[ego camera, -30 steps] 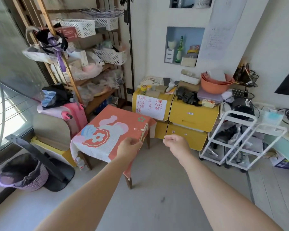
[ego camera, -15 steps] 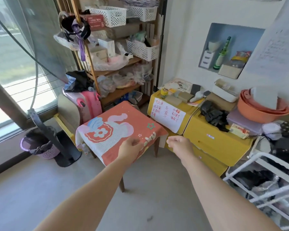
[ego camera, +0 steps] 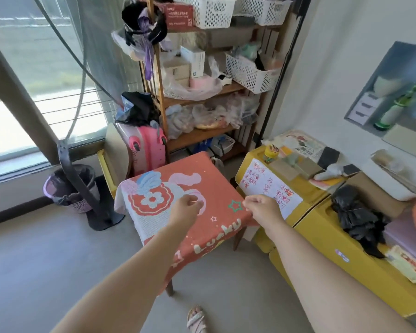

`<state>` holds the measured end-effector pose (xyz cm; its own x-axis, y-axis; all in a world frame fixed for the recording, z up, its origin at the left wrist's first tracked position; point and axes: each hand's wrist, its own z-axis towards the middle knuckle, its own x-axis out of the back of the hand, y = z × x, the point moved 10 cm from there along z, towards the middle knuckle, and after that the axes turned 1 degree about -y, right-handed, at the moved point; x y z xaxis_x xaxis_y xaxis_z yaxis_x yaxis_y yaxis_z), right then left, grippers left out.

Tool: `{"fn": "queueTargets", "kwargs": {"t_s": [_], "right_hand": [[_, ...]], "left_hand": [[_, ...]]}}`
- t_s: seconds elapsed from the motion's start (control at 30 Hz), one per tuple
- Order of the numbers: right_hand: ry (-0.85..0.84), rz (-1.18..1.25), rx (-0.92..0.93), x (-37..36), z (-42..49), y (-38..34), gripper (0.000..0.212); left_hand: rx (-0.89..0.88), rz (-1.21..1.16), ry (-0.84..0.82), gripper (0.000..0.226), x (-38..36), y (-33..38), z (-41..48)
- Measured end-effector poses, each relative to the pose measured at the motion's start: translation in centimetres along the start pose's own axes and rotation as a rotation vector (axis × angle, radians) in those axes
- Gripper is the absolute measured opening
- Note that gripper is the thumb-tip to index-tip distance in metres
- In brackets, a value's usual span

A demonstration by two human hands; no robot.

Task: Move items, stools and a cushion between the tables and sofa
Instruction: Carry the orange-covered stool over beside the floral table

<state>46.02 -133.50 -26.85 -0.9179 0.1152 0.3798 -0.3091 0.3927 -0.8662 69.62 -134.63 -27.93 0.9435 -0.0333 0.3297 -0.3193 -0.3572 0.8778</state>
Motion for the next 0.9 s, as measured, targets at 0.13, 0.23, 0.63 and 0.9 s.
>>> {"fn": "queueTargets", "kwargs": {"t_s": [0.13, 0.23, 0.63, 0.9], "right_hand": [[-0.088, -0.045, 0.014, -2.1, 6.4, -3.0, 0.025], [-0.121, -0.056, 0.016, -3.6, 10.6, -3.8, 0.029], [-0.295, -0.138, -0.178, -10.3, 25.0, -0.6, 0.022], [-0.469, -0.247, -0.206, -15.8, 33.9, -0.4, 0.019]], "left_hand": [[0.033, -0.008, 0.033, 0.027, 0.8, 1.6, 5.9], [0.04, -0.006, 0.078, 0.029, 1.8, 2.2, 10.0], [0.304, -0.046, 0.268, 0.031, 5.8, -3.6, 18.7], [0.459, -0.003, 0.412, 0.031, 7.2, -6.0, 23.5]]}}
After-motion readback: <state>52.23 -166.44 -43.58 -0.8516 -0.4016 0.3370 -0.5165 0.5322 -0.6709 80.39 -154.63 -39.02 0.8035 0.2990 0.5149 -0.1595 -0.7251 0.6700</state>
